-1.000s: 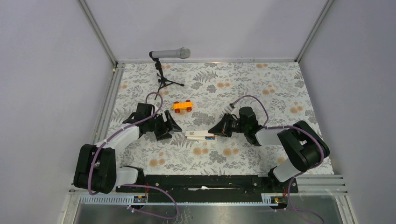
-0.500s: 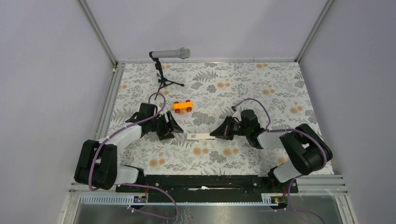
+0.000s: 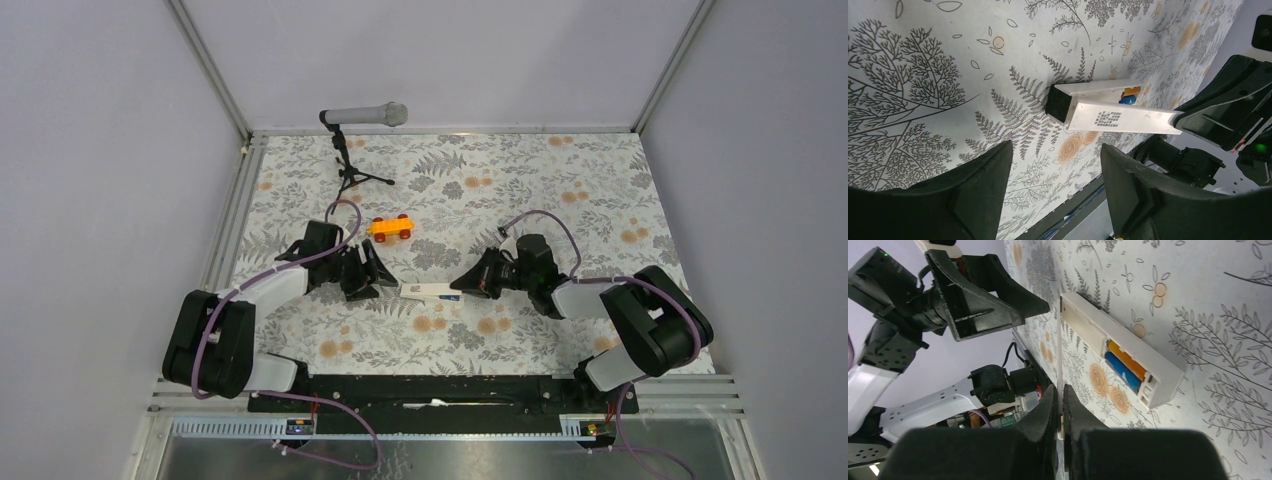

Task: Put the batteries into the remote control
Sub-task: Load the battery cover into the remote control.

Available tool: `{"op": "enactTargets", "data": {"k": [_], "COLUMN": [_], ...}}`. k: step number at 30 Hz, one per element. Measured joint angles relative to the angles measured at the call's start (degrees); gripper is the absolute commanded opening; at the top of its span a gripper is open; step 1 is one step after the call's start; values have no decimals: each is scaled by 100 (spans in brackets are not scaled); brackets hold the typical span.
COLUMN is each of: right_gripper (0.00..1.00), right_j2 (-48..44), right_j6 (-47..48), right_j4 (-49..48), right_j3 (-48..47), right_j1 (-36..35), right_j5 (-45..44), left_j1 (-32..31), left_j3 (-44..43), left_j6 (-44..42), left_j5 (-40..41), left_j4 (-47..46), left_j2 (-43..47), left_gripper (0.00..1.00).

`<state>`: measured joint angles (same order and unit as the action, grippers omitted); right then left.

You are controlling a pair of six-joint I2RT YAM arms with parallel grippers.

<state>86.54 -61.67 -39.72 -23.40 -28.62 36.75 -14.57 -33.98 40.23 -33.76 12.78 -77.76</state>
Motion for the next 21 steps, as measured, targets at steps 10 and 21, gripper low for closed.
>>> {"op": "enactTargets", "data": {"k": [10,21], "right_gripper": [0,0], "right_j2": [11,127], "right_j6": [-221,-205], "right_j4": [-247,-168], "right_j3": [0,0], "right_j1": [13,15], "right_j5": [33,-57], "left_j1": [-11,-24], "left_j3": [0,0], "left_j6": [31,11], "left_j5": [-28,-57], "left_j4": [-42,-37], "left_j2": [0,-11], "left_gripper": [66,66]}}
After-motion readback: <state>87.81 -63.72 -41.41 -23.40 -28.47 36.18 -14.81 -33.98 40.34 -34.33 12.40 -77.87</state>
